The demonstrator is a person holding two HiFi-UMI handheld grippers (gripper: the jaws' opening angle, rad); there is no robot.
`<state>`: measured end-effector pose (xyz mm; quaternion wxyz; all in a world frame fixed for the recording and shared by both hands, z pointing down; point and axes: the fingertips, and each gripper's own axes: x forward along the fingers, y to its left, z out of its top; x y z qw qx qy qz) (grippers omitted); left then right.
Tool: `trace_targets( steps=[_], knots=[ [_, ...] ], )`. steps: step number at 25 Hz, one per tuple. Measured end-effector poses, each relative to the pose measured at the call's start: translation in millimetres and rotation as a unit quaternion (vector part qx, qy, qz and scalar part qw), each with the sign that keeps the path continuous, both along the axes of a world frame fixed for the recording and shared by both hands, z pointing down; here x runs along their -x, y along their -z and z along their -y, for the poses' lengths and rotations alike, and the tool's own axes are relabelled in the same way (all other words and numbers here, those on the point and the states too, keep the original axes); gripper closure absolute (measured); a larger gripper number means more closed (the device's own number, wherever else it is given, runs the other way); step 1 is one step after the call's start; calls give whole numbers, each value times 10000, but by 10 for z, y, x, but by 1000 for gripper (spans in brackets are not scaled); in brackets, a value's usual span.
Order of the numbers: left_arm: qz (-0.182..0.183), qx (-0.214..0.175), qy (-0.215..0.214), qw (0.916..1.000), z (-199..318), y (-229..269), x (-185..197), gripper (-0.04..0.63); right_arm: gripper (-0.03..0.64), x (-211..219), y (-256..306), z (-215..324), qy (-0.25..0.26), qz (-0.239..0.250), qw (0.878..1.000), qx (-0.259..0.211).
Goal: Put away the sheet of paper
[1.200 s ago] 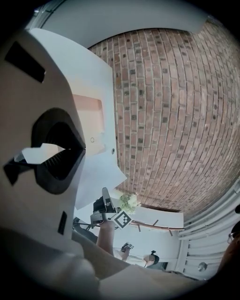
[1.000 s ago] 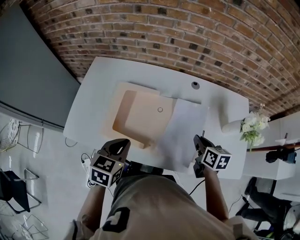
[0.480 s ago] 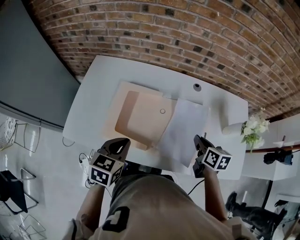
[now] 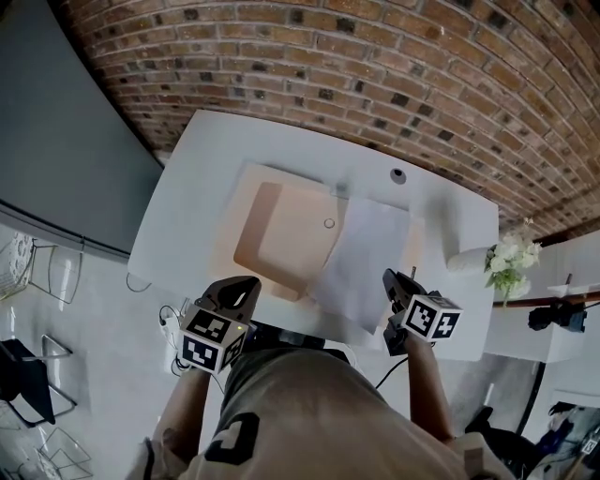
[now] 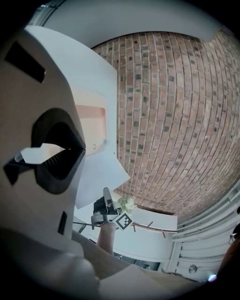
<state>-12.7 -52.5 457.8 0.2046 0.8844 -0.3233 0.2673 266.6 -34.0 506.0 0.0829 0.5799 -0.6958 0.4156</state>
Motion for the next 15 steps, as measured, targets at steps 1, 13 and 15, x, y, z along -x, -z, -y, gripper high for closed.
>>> trace_targets(
  steps=[1,13,15],
  knots=[
    [0,-2,5,10000,-2,2,6,581,594,7,5,5,13,-1,10000,-3],
    [-33,-5,80,10000,-14,-1,57,581,594,160,98,110,111,335,9993,-104],
    [-41,-2,93,9999,-15,-4,65,581,594,182,99,126,112,414,9990,-105]
  ],
)
